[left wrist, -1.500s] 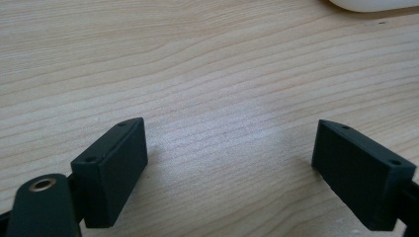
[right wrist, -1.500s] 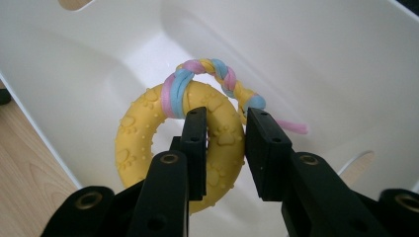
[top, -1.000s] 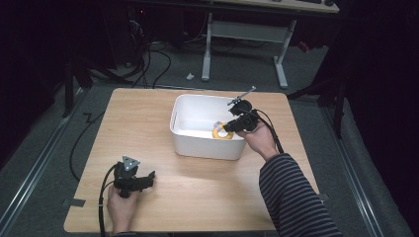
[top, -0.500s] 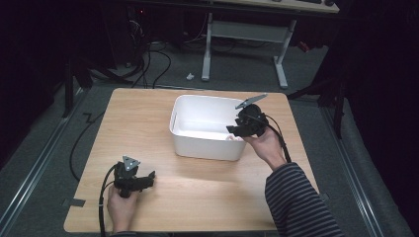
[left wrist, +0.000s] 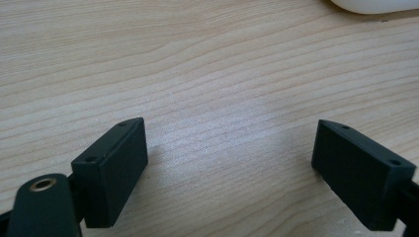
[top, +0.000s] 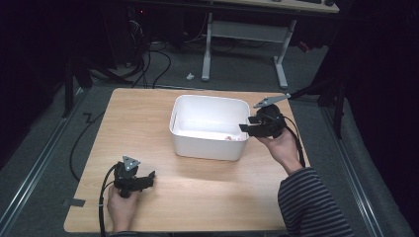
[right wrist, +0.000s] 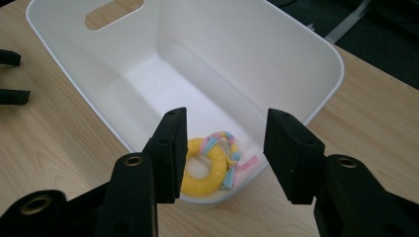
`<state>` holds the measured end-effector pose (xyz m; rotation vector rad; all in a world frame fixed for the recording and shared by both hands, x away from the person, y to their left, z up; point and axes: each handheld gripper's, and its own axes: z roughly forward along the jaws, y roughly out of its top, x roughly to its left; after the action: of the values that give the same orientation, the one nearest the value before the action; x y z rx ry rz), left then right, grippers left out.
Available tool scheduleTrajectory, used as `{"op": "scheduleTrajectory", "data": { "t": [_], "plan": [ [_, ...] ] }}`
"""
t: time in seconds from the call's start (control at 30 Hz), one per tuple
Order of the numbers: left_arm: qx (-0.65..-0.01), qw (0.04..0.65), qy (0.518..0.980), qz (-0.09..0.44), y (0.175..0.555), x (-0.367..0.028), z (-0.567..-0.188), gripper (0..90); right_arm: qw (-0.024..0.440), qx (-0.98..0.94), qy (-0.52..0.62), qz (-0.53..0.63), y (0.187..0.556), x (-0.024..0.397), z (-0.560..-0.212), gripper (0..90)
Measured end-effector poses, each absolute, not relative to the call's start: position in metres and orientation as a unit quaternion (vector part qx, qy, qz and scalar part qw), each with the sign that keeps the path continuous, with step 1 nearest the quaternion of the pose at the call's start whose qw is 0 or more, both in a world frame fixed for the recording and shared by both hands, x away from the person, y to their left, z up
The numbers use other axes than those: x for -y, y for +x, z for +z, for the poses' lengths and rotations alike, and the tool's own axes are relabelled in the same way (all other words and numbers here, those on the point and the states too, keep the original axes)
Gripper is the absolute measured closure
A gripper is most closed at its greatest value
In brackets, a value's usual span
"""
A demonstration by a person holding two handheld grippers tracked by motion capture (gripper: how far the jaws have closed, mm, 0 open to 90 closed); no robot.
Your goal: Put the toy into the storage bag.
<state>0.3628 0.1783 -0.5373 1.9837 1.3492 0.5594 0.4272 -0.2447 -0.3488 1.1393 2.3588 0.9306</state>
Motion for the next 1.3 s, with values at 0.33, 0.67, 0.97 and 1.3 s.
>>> {"op": "scheduleTrajectory", "data": {
  "t": [0.33,0.67,0.97,1.3],
  "plan": [
    [-0.517,0.332,0.759,0.214,0.363,-0.178,-0.537,14.3,0.193,-0.824,0.402,0.349,0.411,0.268,-0.337,56.0],
    [-0.518,0.332,0.759,0.215,0.364,-0.178,-0.537,14.3,0.206,-0.825,0.395,0.349,0.391,0.289,-0.332,52.9],
    [-0.518,0.332,0.758,0.215,0.364,-0.178,-0.537,14.3,0.221,-0.815,0.395,0.362,0.368,0.314,-0.337,54.1],
    [-0.520,0.332,0.756,0.217,0.364,-0.178,-0.537,14.3,0.243,-0.817,0.392,0.346,0.347,0.329,-0.355,55.3]
  ]
}}
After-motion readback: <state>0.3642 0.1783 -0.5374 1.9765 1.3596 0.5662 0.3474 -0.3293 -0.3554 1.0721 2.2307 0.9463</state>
